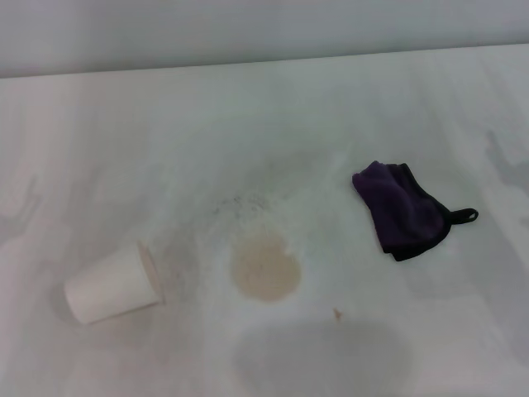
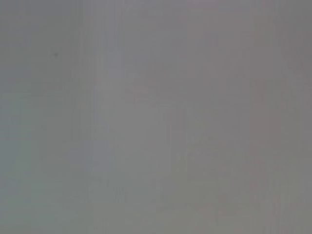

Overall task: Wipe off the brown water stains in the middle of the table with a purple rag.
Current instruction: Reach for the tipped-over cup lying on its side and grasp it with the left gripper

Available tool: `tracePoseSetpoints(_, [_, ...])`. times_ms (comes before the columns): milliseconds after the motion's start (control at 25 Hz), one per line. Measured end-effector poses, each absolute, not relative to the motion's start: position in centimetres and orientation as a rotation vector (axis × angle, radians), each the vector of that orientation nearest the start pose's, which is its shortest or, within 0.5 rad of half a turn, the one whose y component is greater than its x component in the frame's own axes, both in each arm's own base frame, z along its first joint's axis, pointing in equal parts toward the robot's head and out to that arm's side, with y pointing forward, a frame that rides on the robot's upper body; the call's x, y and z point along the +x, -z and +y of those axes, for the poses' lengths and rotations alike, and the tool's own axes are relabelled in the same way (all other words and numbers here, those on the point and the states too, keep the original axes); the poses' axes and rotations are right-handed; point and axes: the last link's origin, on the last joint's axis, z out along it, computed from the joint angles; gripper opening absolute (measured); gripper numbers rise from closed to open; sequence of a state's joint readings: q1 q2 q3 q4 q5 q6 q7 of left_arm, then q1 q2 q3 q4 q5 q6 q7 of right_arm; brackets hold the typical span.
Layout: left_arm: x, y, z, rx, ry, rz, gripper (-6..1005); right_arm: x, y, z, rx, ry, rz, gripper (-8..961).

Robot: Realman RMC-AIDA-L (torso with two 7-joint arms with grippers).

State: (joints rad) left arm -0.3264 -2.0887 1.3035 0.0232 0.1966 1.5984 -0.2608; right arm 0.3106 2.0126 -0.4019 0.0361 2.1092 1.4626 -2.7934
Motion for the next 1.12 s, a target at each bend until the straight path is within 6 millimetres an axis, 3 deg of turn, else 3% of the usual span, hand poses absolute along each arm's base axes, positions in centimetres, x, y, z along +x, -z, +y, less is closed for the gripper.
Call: tracePoseSetpoints(1120, [-34.11, -2.64, 26.29, -1.495, 0.884, -0.351, 887, 38.08, -4.42, 26.43, -1.461, -0.773, 0.535, 816])
